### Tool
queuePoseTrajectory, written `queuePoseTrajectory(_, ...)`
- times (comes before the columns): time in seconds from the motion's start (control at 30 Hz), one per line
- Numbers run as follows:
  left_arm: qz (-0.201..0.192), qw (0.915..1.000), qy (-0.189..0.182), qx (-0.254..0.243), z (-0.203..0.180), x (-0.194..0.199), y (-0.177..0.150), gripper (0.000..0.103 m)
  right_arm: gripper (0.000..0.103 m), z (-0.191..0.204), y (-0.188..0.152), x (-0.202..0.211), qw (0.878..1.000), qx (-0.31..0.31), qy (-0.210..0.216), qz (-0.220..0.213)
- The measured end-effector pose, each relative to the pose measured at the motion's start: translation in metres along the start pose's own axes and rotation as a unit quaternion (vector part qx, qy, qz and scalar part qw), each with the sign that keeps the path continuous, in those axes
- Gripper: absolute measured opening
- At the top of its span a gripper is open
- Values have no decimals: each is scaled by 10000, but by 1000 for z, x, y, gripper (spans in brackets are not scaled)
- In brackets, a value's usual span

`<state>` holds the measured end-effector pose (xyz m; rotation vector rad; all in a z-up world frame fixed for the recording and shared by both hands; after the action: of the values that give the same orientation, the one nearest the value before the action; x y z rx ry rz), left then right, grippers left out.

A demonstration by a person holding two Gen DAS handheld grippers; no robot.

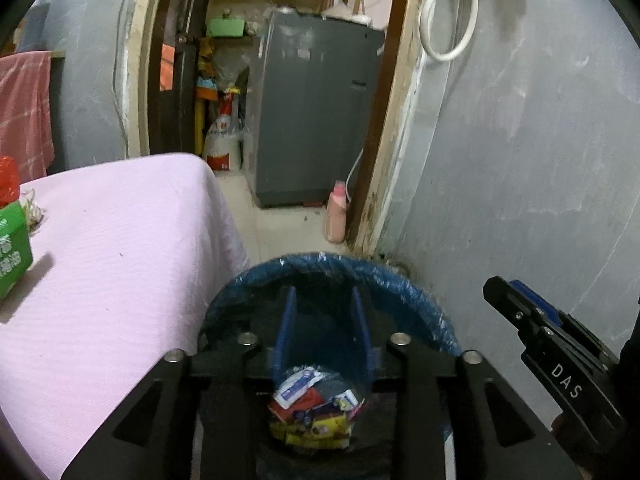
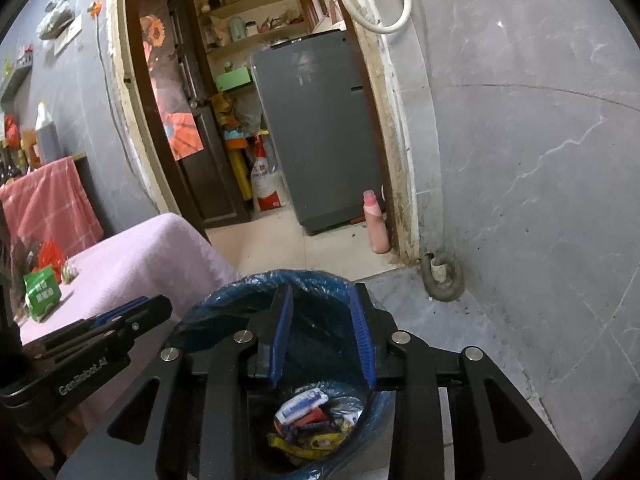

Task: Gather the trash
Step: 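Carry the blue tube and red lighter over the bin and open both tools, then move both tools back over the trash on the table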

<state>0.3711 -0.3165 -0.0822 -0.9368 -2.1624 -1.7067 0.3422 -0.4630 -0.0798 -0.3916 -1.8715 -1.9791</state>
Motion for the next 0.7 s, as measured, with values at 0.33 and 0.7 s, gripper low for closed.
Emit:
queuePoseTrajectory(0.33, -621, 9967, 124, 508, 23, 44, 42, 68, 54, 11, 31, 27, 9988, 149, -71, -453)
queuePoseTrajectory(0.7, -1287, 9883, 633, 525, 63, 102, 75, 97, 100, 51, 66, 51, 9952, 309, 71, -926)
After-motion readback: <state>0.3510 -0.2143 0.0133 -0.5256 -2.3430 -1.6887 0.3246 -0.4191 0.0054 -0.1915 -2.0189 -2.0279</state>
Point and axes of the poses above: each gripper's, at about its wrist camera, not at the fingertips, and x roughly against the way its jaws point, z to its left, y to its top, the point moved 8 cm from there along -x, roughly the way its jaws point, and after that the axes turned 10 degrees about x, right-handed, at the moved point
